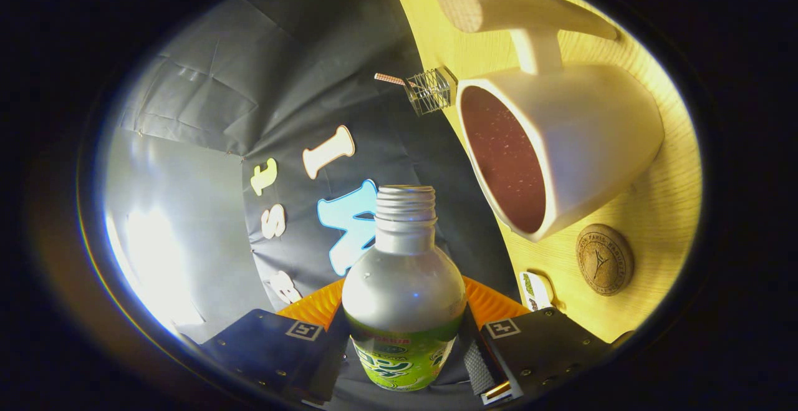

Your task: Take the bottle from table, then pour the juice into the cup, finally place the bottle on the coaster

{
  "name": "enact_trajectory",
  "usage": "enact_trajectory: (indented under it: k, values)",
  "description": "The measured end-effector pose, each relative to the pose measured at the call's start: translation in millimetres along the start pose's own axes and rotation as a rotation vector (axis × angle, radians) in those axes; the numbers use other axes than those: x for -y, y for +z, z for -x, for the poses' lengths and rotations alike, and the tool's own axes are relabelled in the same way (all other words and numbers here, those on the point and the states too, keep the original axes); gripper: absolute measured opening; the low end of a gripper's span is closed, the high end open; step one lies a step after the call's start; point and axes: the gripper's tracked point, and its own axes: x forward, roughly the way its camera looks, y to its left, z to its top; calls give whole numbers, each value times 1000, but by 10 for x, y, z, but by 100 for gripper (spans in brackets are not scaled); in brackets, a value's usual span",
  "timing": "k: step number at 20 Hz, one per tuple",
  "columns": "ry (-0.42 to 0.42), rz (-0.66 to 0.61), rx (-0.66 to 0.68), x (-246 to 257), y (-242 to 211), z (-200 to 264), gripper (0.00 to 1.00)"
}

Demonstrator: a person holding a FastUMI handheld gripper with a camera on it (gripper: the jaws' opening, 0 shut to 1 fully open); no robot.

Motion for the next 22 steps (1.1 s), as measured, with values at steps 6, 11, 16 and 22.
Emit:
enact_trajectory:
  k: [6,11,16,22]
  values:
    - [-16,79,-16,56,-1,24,79]
    - [-50,238,-49,163,0,55,79]
    - [-130,606,-134,276,-95,118,79]
    - [-147,953,-163,192,-109,129,79]
